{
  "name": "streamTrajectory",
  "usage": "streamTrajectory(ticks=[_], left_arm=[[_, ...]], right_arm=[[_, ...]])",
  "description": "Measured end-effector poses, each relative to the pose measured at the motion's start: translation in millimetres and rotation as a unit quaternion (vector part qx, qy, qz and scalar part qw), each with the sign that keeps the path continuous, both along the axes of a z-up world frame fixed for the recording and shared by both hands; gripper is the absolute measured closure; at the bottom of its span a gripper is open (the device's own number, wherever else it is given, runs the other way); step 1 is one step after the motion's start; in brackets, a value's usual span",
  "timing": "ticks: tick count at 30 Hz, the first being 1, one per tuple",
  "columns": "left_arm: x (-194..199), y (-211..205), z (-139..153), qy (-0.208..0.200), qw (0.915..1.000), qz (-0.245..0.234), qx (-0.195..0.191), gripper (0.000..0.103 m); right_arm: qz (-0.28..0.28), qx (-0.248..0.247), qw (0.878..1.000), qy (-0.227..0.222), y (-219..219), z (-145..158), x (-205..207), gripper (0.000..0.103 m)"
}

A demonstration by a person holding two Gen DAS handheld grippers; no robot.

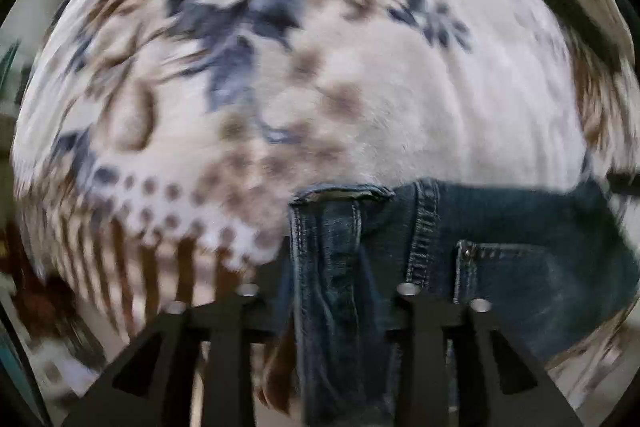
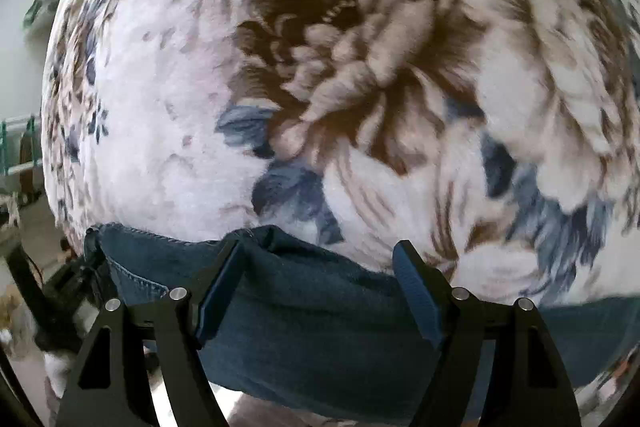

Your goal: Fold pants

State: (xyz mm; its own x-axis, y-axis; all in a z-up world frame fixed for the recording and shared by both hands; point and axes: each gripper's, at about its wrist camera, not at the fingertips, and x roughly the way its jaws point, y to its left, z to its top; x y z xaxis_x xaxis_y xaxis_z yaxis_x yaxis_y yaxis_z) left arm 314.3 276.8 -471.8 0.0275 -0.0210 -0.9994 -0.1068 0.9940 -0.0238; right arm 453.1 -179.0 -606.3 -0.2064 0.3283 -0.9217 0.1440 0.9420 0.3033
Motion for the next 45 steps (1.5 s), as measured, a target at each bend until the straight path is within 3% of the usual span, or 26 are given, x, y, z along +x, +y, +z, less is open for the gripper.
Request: streamTrajectory(ticks=[1,5,6,7,9,12,15,18,21,23,24,25,29,30,31,32,36,38,40,42,43,45], left_arm=[[-1.1,7.9,8.4,-0.001,0.9998,0.017,-0.002,0.055],[-18.5,8.2,56.1,-0.029,0.9961,0.078,0.031,0.054],[-22.4,2.6,65.3,-0.038,0.9951,0.087,0.029,0.054],[-17.1,-10.9,71.8,-0.043,0.9946,0.091,0.023,0.054],[-5.7,-25.0,79.4,-0.057,0.9945,0.088,0.003,0.054],[11.7,-66.2,60.7,-0.057,0.9962,0.056,-0.034,0.053],[16.5,-99.4,30.4,-0.04,0.9963,0.035,-0.068,0.054],[14.0,-126.2,14.9,-0.024,0.9977,0.019,-0.06,0.054],[11.0,-129.9,2.6,-0.018,0.9987,0.006,-0.046,0.054],[11.6,-128.5,-0.2,-0.016,0.9988,0.0,-0.047,0.054],[12.7,-128.1,-0.4,-0.016,0.9987,-0.003,-0.047,0.054],[14.1,-129.1,-1.7,-0.016,0.9988,-0.007,-0.045,0.054],[19.2,-133.8,-9.5,-0.011,0.999,-0.019,-0.04,0.054],[20.3,-134.2,-11.8,-0.01,0.9989,-0.024,-0.038,0.054],[20.0,-136.7,-16.6,-0.009,0.9989,-0.029,-0.037,0.054],[19.9,-137.1,-18.4,-0.007,0.9987,-0.033,-0.037,0.054],[21.1,-144.3,-21.6,-0.014,0.9978,-0.051,-0.041,0.054],[21.3,-143.3,-23.6,-0.01,0.9978,-0.048,-0.044,0.054],[23.2,-140.8,-24.5,-0.009,0.9977,-0.044,-0.051,0.054],[23.7,-137.5,-24.7,-0.008,0.9972,-0.046,-0.058,0.054],[24.8,-135.8,-25.5,-0.007,0.9969,-0.05,-0.06,0.054],[27.5,-133.8,-25.7,-0.006,0.996,-0.063,-0.063,0.054]], right_arm=[[0.003,0.013,1.0,0.003,1.2,-2.5,2.0,0.025],[0.012,0.095,0.995,0.035,6.2,-26.3,7.1,0.025],[0.015,0.112,0.993,0.042,6.8,-32.4,5.4,0.035],[0.017,0.118,0.992,0.044,7.0,-34.9,2.8,0.057],[0.013,0.159,0.986,0.042,4.6,-29.2,-6.6,0.065],[0.039,0.199,0.978,0.039,1.4,-9.2,-24.2,0.067],[0.092,0.232,0.966,0.072,8.5,-5.0,-47.3,0.067],[0.113,0.223,0.963,0.102,14.3,-24.0,-55.4,0.067],[0.067,0.224,0.969,0.086,5.3,-29.2,-41.4,0.066],[0.039,0.239,0.968,0.066,-0.4,-23.5,-32.7,0.055],[0.023,0.247,0.967,0.06,-2.5,-22.8,-28.2,0.042],[0.011,0.249,0.967,0.062,-2.4,-27.0,-24.7,0.037],[-0.045,0.243,0.96,0.128,10.9,-70.5,-19.8,0.036],[-0.05,0.237,0.96,0.137,14.0,-77.1,-18.5,0.04],[-0.046,0.225,0.963,0.14,18.1,-78.0,-17.3,0.072],[-0.049,0.218,0.965,0.139,18.5,-73.6,-16.0,0.091],[-0.11,0.246,0.956,0.116,-2.5,-48.2,-11.5,0.09],[-0.089,0.233,0.961,0.117,0.4,-49.2,-18.6,0.089],[-0.07,0.212,0.968,0.117,15.2,-56.2,-17.9,0.079],[-0.016,0.215,0.966,0.14,38.5,-64.9,-18.3,0.073],[0.006,0.205,0.968,0.148,44.7,-66.4,-17.6,0.083],[0.013,0.165,0.975,0.146,44.7,-61.1,-7.6,0.087]])
